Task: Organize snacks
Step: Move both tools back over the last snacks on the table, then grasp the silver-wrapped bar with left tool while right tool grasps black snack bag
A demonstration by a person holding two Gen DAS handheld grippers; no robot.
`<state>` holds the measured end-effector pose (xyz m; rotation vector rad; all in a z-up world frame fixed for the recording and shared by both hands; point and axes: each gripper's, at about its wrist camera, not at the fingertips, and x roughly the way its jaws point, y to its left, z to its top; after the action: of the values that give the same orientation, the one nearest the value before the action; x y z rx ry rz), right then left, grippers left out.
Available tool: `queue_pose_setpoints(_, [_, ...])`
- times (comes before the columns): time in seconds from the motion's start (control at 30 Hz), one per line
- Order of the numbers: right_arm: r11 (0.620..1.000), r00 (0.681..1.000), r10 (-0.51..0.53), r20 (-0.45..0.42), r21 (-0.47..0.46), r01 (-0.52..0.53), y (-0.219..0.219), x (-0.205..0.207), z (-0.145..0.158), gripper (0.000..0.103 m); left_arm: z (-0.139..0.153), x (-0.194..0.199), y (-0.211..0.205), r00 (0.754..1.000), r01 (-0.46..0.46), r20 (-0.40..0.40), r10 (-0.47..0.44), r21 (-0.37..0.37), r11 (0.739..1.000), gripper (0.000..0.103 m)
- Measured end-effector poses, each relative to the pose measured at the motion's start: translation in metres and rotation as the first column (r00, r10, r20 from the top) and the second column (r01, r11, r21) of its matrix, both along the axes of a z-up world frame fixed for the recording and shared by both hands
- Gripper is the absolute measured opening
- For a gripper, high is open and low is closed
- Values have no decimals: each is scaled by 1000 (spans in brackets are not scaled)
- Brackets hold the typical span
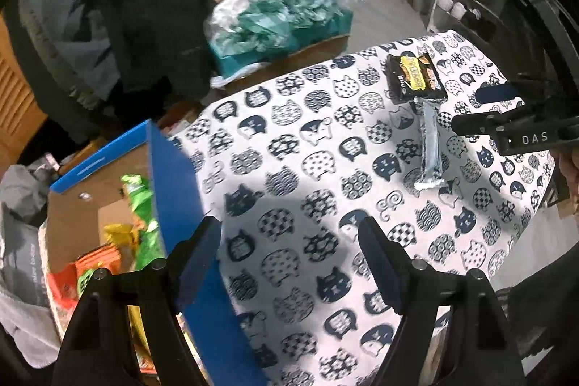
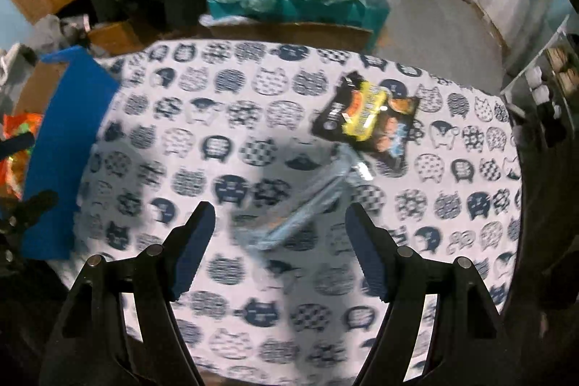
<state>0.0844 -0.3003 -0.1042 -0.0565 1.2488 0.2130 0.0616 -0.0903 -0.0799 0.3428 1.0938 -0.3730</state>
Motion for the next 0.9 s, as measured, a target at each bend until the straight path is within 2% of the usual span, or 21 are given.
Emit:
queue_pose_setpoints(0.17, [990, 995, 101, -26, -101, -103, -21, 22, -8, 74, -9, 25, -25, 999, 21, -26, -21, 12, 1000, 80])
queue_pose_setpoints(0.33, [977, 986, 162, -37, -135, -166, -42, 50, -15, 75, -25, 55, -43, 996, 28, -79, -27, 11, 1000, 80])
queue_pose_setpoints(0.67, [908, 940, 338, -32, -251, -335, -48, 91, -49, 75, -49, 104, -78, 992, 63, -110, -63, -3, 998, 80])
queue_pose_setpoints(0.9, [891, 914, 405, -29, -213, -401, -41, 111, -69, 75, -68, 121, -101, 988, 92, -127, -90, 14, 996, 80])
